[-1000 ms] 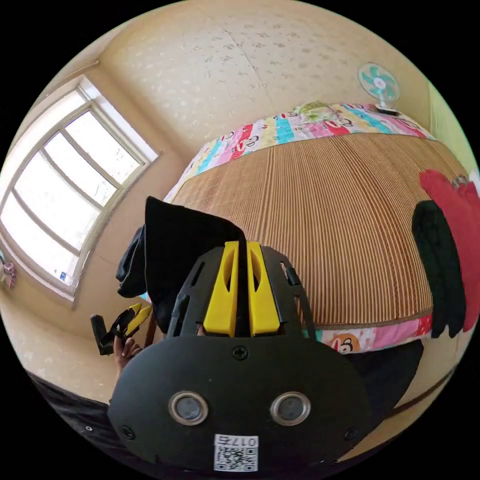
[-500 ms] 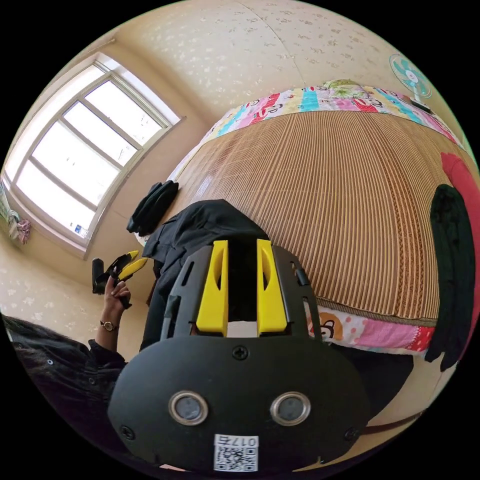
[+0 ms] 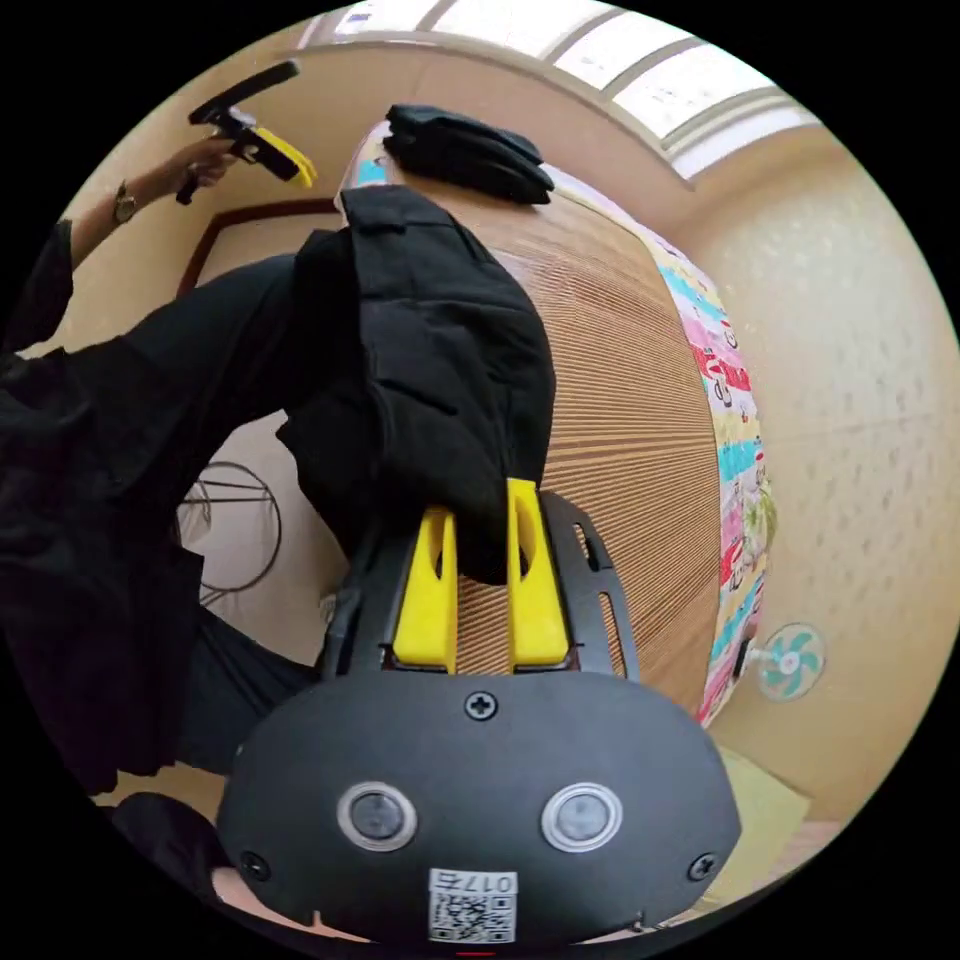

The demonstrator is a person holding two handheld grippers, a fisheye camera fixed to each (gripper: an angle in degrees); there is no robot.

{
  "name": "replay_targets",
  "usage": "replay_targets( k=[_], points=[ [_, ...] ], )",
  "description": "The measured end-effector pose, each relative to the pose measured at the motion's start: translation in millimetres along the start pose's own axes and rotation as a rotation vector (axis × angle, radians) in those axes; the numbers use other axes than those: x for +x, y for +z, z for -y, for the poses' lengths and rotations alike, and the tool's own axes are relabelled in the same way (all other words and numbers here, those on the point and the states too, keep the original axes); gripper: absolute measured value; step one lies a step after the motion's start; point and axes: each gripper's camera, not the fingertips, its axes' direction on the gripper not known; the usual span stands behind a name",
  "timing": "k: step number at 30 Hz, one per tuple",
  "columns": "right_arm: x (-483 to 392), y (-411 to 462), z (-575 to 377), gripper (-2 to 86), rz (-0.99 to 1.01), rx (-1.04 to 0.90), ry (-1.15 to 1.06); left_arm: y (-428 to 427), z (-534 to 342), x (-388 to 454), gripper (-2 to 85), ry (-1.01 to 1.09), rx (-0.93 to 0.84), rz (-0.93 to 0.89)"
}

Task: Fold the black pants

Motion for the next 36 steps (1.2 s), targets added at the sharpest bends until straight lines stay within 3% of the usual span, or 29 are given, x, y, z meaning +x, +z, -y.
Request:
replay_targets(
  k=[1, 3, 8, 14, 21, 28, 32, 33, 36],
  points=[
    [-2, 2, 20, 5.5, -0.074, -0.042, -0.073, 4, 1, 2, 15.8, 0.013, -0.005, 0.005],
    [26, -21, 36, 4.6, -0.051, 0.054, 0.002, 19, 8, 5, 15.9, 0.042, -0.038, 0.031],
    [221, -78, -13, 3.9, 0.346, 0.51, 0.857, 25, 18, 20, 15.1, 0.164, 0.004, 0.024],
    [299, 38, -15, 4.1, 0.514, 0.214, 1.294, 75, 71, 58, 16.2, 0.312, -0.024, -0.025],
    [284, 53, -41, 11.4, 0.618, 0.259, 1.357, 127, 75, 120, 15.9, 0.578, -0.109, -0.169],
    [248, 46, -82, 9.5, 0.845, 0.381, 1.386, 82, -21, 98, 16.8, 0.506, 0.036, -0.298],
    [244, 27, -70, 6.3, 0.868, 0.424, 1.394, 87, -34, 173, 15.8, 0.604, 0.087, 0.031],
    [244, 24, -67, 5.7, 0.881, 0.42, 1.395, 105, -28, 197, 13.2, 0.647, 0.083, 0.149],
    [240, -17, -61, 3.9, 0.92, 0.506, 1.423, 163, -10, 232, 2.7, 0.671, 0.006, 0.261]
  ],
)
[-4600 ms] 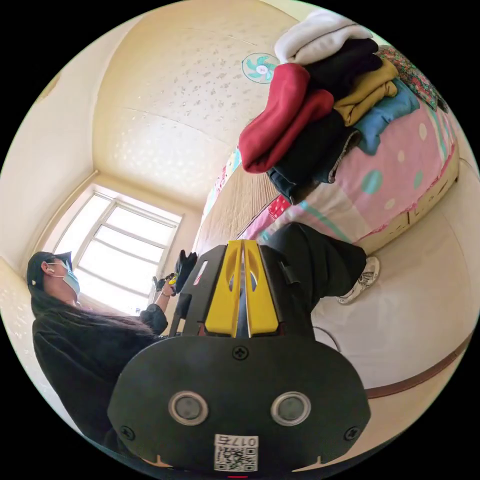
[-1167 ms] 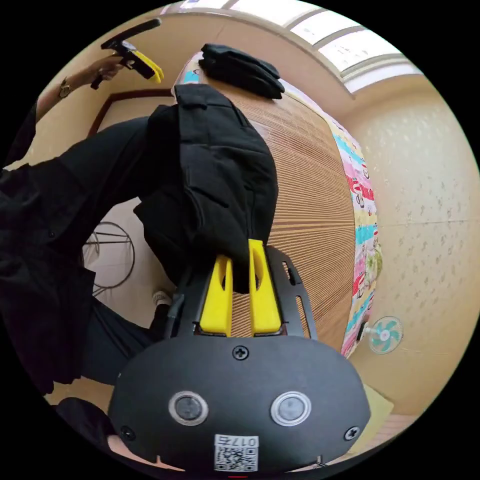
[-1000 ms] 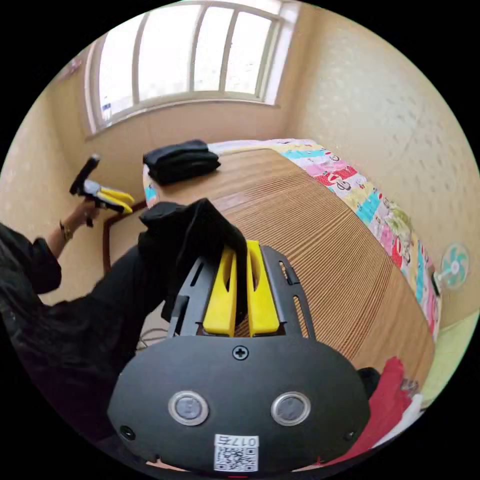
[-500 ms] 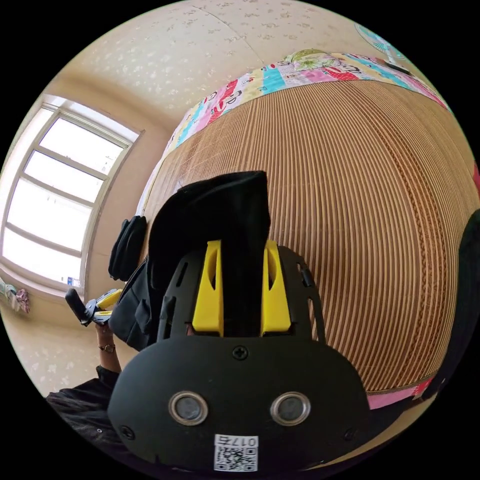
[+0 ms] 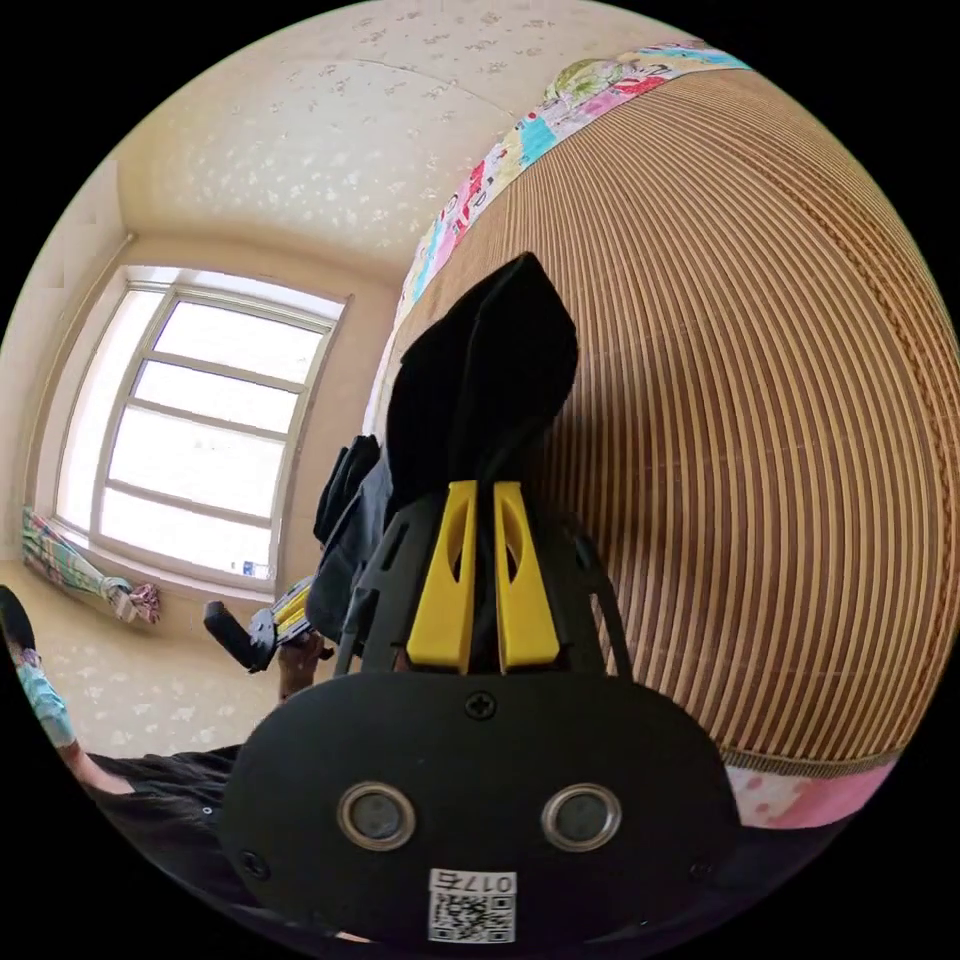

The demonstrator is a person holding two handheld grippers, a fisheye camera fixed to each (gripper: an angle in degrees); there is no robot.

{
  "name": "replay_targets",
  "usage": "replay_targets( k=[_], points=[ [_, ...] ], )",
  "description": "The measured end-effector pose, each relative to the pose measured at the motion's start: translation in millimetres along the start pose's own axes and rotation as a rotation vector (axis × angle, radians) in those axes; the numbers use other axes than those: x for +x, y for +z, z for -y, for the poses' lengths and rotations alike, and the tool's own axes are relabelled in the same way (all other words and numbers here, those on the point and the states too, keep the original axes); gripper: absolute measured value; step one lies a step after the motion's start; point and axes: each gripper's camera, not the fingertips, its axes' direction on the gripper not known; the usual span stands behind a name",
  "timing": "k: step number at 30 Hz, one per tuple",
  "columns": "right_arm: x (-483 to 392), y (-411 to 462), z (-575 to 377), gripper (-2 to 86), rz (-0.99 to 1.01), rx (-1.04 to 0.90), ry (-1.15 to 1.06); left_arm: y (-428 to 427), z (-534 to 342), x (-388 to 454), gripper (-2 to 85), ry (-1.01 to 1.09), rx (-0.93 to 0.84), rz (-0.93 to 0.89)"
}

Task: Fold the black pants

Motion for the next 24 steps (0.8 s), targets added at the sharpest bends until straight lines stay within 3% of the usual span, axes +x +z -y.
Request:
replay_targets(
  k=[2, 7, 9, 12, 15, 17, 19, 22, 24],
  points=[
    [-50, -45, -20, 3.2, 0.151, 0.079, -0.072, -9, 4, -2, 1.3, -0.087, 0.0, 0.017],
    [-198, -174, -87, 2.5, 0.219, 0.149, -0.458, -174, -62, -86, 0.4, -0.472, 0.572, -0.375],
    [-254, -239, -106, 2.5, 0.271, 0.266, -0.586, -256, -86, -111, 0.5, -0.478, 0.87, -0.479],
    [-348, -335, -134, 2.6, 0.321, 0.468, -0.8, -358, -89, -125, 0.7, -0.425, 1.176, -0.496],
    [-434, -398, -153, 2.7, 0.17, 0.67, -0.897, -439, -67, -141, 1.1, -0.322, 1.391, -0.466],
    [-483, -427, -137, 3.0, 0.044, 0.824, -0.941, -472, -33, -157, 1.5, -0.338, 1.411, -0.395],
    [-516, -437, -89, 3.2, 0.036, 0.809, -0.96, -493, 27, -181, 2.0, -0.341, 1.364, -0.319],
    [-573, -417, 74, 4.1, -0.236, 0.796, -0.782, -486, 199, -254, 3.7, -0.459, 1.145, -0.248],
    [-581, -382, 206, 5.0, -0.471, 0.758, -0.589, -432, 346, -322, 5.9, -0.551, 0.873, -0.143]
  ],
)
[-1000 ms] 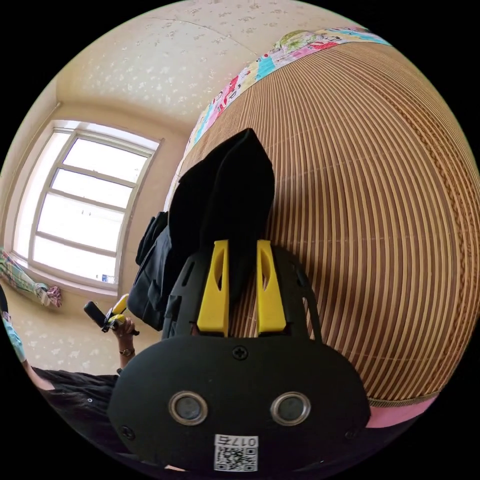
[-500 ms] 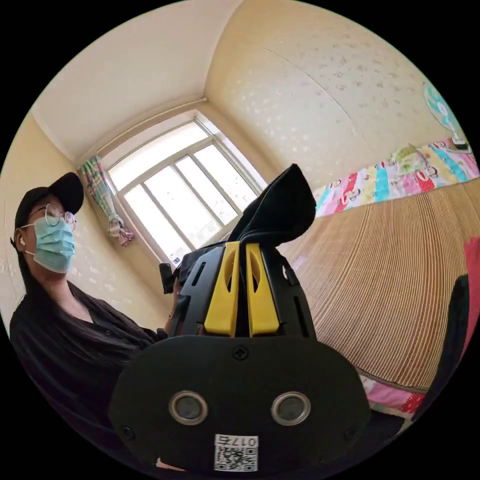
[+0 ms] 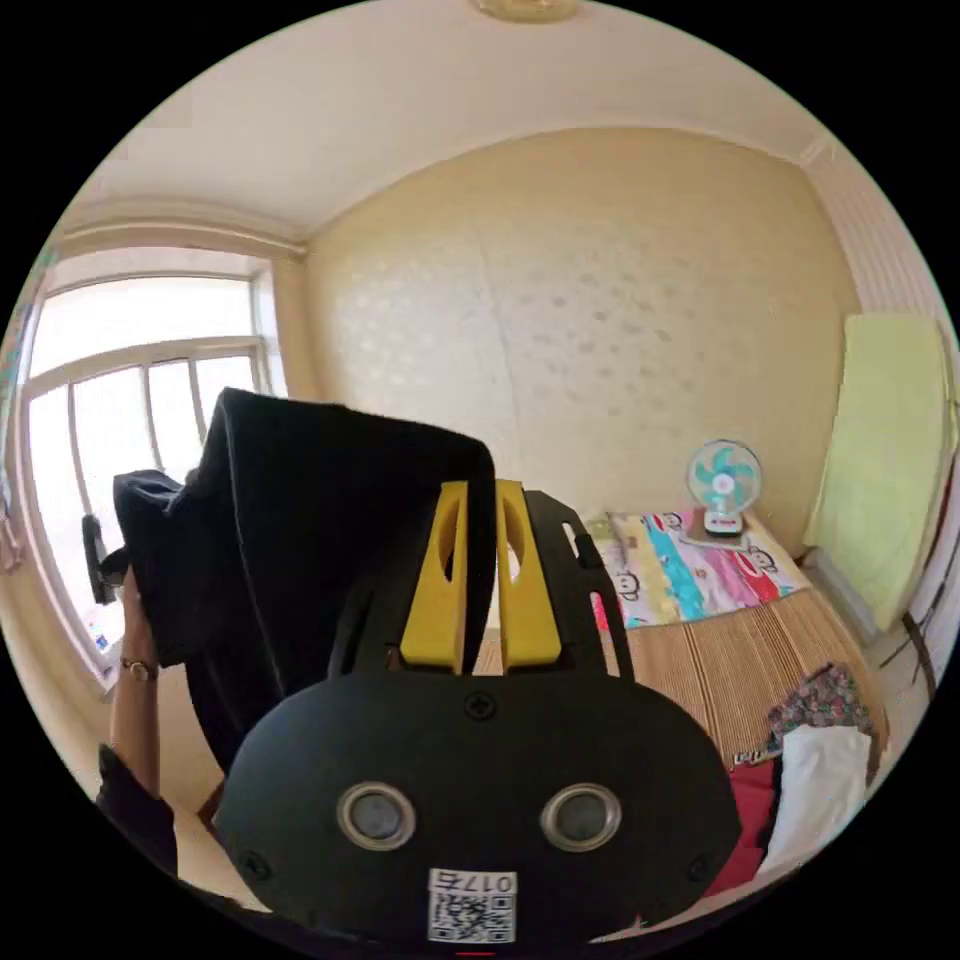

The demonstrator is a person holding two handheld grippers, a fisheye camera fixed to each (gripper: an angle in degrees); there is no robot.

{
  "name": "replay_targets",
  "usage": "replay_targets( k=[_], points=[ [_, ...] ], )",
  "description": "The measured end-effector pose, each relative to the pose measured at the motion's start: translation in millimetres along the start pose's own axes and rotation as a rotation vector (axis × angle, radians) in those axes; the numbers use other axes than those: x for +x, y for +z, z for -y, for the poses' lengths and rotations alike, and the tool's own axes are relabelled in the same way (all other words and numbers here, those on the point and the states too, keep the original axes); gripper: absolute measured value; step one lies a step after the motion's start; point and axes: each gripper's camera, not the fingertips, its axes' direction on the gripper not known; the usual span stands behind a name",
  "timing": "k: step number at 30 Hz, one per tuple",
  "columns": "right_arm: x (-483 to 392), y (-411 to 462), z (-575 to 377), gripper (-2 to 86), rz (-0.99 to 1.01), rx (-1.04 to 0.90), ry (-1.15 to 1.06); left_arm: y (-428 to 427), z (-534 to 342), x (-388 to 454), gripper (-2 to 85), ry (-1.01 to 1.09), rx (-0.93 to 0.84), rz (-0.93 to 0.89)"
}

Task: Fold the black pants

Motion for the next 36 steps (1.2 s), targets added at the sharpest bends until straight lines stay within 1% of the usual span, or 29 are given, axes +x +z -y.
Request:
replay_targets(
  k=[1, 2, 3, 4, 6, 7, 8, 9, 10, 11, 12, 13, 14, 15, 17, 18, 19, 22, 24, 25, 26, 27, 28, 30, 32, 33, 34, 35, 36],
  points=[
    [18, 74, 16, 5.6, -0.161, -0.146, 0.047, 32, 5, -9, 6.4, 0.0, -0.054, 0.067],
    [38, 132, 8, 6.2, -0.287, -0.298, 0.101, 83, -3, -31, 7.0, -0.017, -0.146, 0.19],
    [46, 152, -3, 6.4, -0.317, -0.345, 0.12, 115, -25, -53, 7.7, -0.017, -0.196, 0.258],
    [53, 182, -34, 6.8, -0.299, -0.39, 0.102, 128, -41, -62, 8.0, 0.004, -0.213, 0.256],
    [52, 212, -100, 7.2, -0.184, -0.439, -0.016, 171, -136, -96, 9.0, 0.151, -0.308, 0.163],
    [55, 229, -158, 7.5, -0.136, -0.504, -0.081, 181, -165, -105, 9.2, 0.173, -0.35, 0.153],
    [63, 243, -222, 7.8, -0.102, -0.587, -0.13, 200, -231, -127, 9.7, 0.208, -0.46, 0.138],
    [70, 249, -258, 7.9, -0.086, -0.633, -0.147, 215, -301, -152, 10.4, 0.214, -0.586, 0.113],
    [88, 257, -326, 8.2, -0.077, -0.717, -0.147, 221, -337, -166, 10.7, 0.206, -0.65, 0.094],
    [110, 258, -389, 8.7, -0.076, -0.797, -0.11, 226, -406, -192, 11.1, 0.172, -0.767, 0.055],
    [121, 257, -419, 9.3, -0.074, -0.833, -0.079, 223, -469, -215, 11.7, 0.121, -0.864, 0.025],
    [144, 247, -470, 10.4, -0.063, -0.887, -0.005, 219, -499, -225, 12.1, 0.095, -0.903, 0.011],
    [166, 227, -512, 12.0, -0.052, -0.906, 0.102, 205, -551, -239, 12.7, 0.056, -0.96, -0.017],
    [176, 215, -530, 12.8, -0.042, -0.905, 0.159, 186, -592, -245, 13.2, 0.046, -0.982, -0.037],
    [199, 160, -587, 13.8, 0.048, -0.861, 0.342, 151, -637, -247, 13.6, 0.04, -0.98, -0.02],
    [201, 147, -600, 13.8, 0.069, -0.853, 0.375, 127, -661, -247, 13.7, 0.017, -0.966, -0.003],
    [202, 124, -626, 13.2, 0.093, -0.86, 0.421, 114, -671, -247, 13.8, -0.001, -0.959, 0.003],
    [189, 74, -655, 10.6, 0.061, -0.796, 0.388, 70, -714, -254, 13.5, -0.143, -0.939, 0.022],
    [191, 72, -668, 9.6, 0.043, -0.917, 0.405, 64, -740, -265, 11.1, -0.23, -0.973, 0.03],
    [194, 70, -673, 8.3, 0.086, -0.965, 0.44, 63, -741, -268, 8.2, -0.241, -0.97, 0.045],
    [196, 65, -670, 6.7, 0.111, -0.978, 0.404, 61, -738, -273, 2.5, -0.249, -0.979, 0.097],
    [197, 61, -666, 5.8, 0.103, -0.985, 0.359, 61, -732, -279, 2.0, -0.248, -1.024, 0.095],
    [201, 50, -654, 4.5, 0.145, -0.978, 0.283, 58, -727, -283, 1.7, -0.259, -1.03, 0.067],
    [220, 17, -623, 3.6, 0.269, -0.896, 0.316, 21, -697, -304, 1.3, -0.351, -0.935, -0.125],
    [252, -56, -580, 2.9, 0.469, -0.653, 0.367, -13, -675, -317, 1.5, -0.393, -0.879, -0.241],
    [262, -76, -575, 2.8, 0.492, -0.6, 0.373, -35, -663, -324, 1.7, -0.403, -0.866, -0.249],
    [286, -111, -572, 2.5, 0.5, -0.517, 0.387, -46, -659, -326, 3.2, -0.401, -0.859, -0.238],
    [313, -135, -580, 2.3, 0.415, -0.509, 0.411, -68, -653, -328, 6.2, -0.392, -0.847, -0.201],
    [328, -141, -588, 2.2, 0.329, -0.551, 0.429, -85, -650, -329, 8.7, -0.385, -0.84, -0.157]
  ],
)
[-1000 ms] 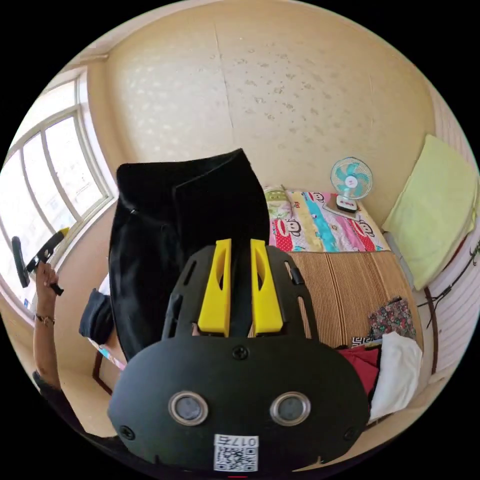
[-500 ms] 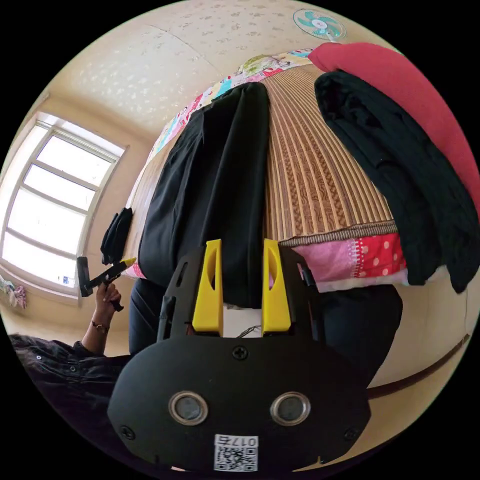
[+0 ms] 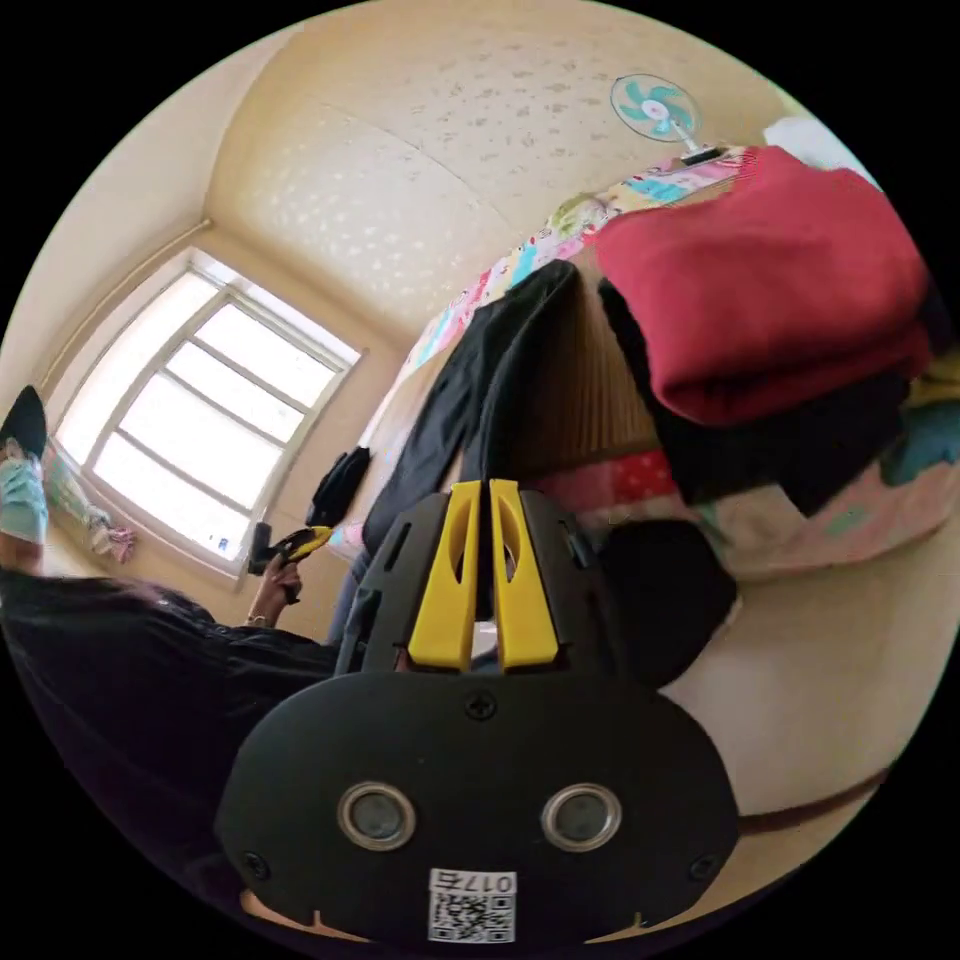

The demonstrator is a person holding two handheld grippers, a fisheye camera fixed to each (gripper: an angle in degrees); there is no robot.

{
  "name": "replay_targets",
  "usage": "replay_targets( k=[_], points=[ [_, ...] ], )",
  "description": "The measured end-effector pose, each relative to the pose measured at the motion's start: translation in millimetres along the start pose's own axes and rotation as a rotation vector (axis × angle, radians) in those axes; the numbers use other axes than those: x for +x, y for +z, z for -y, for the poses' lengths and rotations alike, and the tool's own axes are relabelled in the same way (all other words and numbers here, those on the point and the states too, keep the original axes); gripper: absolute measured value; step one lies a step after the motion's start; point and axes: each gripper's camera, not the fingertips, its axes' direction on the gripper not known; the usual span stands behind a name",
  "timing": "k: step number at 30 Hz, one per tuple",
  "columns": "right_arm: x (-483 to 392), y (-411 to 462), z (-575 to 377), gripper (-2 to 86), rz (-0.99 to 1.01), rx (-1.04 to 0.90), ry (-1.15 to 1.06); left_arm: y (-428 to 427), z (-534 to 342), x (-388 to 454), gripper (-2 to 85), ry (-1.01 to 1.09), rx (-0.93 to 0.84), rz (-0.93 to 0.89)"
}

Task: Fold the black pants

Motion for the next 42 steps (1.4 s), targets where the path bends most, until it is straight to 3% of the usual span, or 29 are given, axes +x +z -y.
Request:
replay_targets(
  k=[1, 3, 5, 9, 14, 16, 17, 18, 20, 22, 24, 26, 29, 33, 35, 38, 42],
  points=[
    [37, -5, -8, 1.9, -0.193, -0.089, 0.149, -5, -5, 0, 10.0, -0.006, 0.004, 0.019],
    [67, -18, -18, 1.6, -0.208, -0.122, 0.275, -16, -17, 8, 11.5, -0.016, 0.001, 0.055],
    [38, -39, -19, 1.4, -0.092, -0.016, 0.17, -18, -18, 31, 12.1, 0.041, -0.024, 0.021],
    [-54, -23, 1, 1.0, 0.007, -0.003, -0.107, -9, 0, 124, 13.4, 0.252, -0.072, -0.099],
    [-154, 79, 12, 1.0, 0.17, -0.271, -0.436, 41, 52, 202, 17.4, 0.362, -0.194, -0.29],
    [-161, 105, 6, 1.3, 0.205, -0.342, -0.495, 71, 68, 212, 17.2, 0.397, -0.246, -0.247],
    [-154, 115, 3, 1.5, 0.262, -0.374, -0.527, 102, 74, 211, 16.5, 0.393, -0.329, -0.18],
    [-148, 120, 3, 1.6, 0.295, -0.399, -0.523, 135, 73, 203, 9.0, 0.361, -0.442, -0.144],
    [-114, 132, 19, 2.3, 0.456, -0.57, -0.533, 167, 61, 189, 2.4, 0.327, -0.542, -0.177],
    [-85, 128, 51, 3.9, 0.541, -0.651, -0.531, 166, 43, 183, 0.4, 0.338, -0.496, -0.186],
    [-50, 119, 105, 9.1, 0.484, -0.589, -0.48, 151, 22, 187, -0.3, 0.382, -0.428, -0.187],
    [8, 126, 201, 15.9, 0.268, -0.431, -0.274, 140, 10, 191, -0.4, 0.392, -0.395, -0.218],
    [72, 174, 316, 19.4, 0.058, -0.306, -0.068, 123, -2, 199, -0.6, 0.406, -0.331, -0.215],
    [129, 260, 416, 18.1, -0.06, -0.238, 0.106, 105, -5, 196, -0.6, 0.384, -0.283, -0.252],
    [144, 308, 454, 9.4, -0.096, -0.184, 0.174, 95, -4, 180, -0.7, 0.347, -0.267, -0.28],
    [93, 344, 482, 3.4, -0.26, 0.02, 0.191, 64, -5, 135, -0.8, 0.267, -0.205, -0.329],
    [-35, 436, 481, 2.9, -0.277, -0.028, -0.125, -10, -9, 66, -0.6, 0.157, -0.071, -0.427]
  ],
)
